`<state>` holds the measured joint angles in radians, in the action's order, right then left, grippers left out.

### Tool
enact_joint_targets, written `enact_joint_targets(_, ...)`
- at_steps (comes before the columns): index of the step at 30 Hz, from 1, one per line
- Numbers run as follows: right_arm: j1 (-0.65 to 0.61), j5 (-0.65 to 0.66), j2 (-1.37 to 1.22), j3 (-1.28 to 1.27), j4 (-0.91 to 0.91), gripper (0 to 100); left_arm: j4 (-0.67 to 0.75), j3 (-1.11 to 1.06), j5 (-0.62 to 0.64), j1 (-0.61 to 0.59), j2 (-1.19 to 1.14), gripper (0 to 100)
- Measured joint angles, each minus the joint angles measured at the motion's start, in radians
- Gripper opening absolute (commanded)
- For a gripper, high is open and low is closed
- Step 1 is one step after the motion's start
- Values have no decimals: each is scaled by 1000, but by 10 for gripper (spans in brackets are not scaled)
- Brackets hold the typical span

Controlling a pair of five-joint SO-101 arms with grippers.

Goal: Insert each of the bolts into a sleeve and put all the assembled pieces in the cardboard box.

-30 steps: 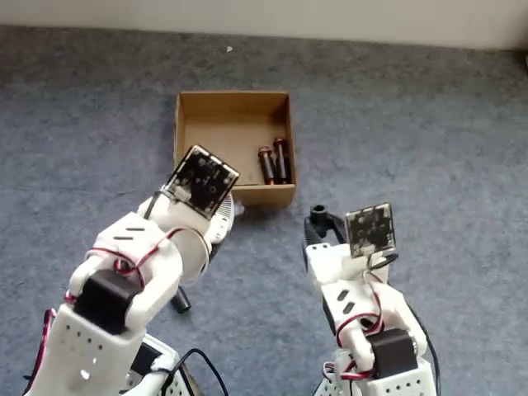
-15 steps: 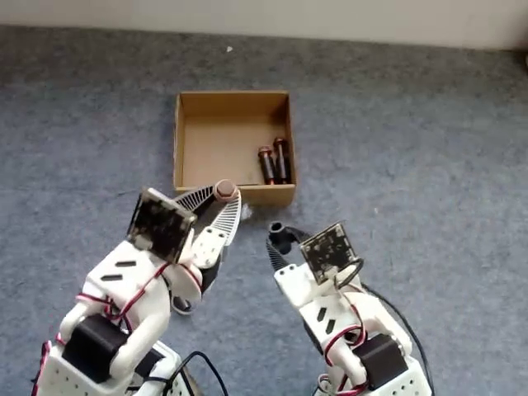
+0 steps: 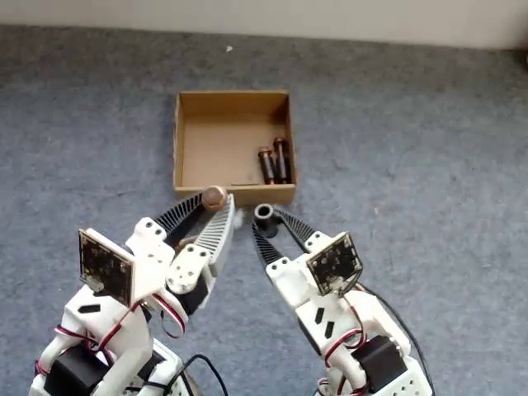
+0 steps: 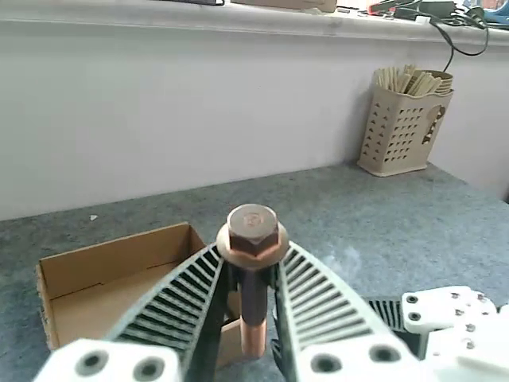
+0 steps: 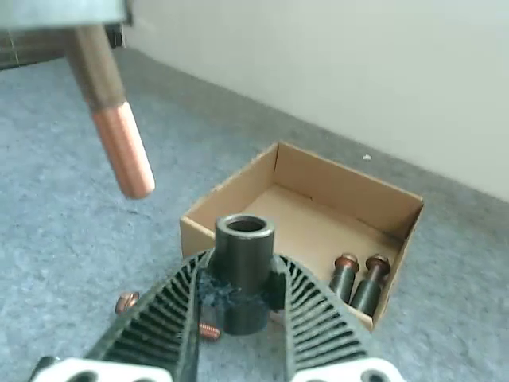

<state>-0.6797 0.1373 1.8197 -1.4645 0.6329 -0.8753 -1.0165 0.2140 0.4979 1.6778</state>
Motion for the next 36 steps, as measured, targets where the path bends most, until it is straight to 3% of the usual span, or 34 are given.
enact_joint_targets(6,-68,0,0,-8,-23,6,0,0,2,64,-2,6)
enact_joint_targets(21,-81,0,0,-49,-28,6,29,-5,2,37,0,6)
enact_joint_targets(29,-81,0,0,-49,-28,6,133,-138,2,37,-3,6)
enact_joint_targets(36,-81,0,0,-49,-28,6,144,-149,2,38,-3,6)
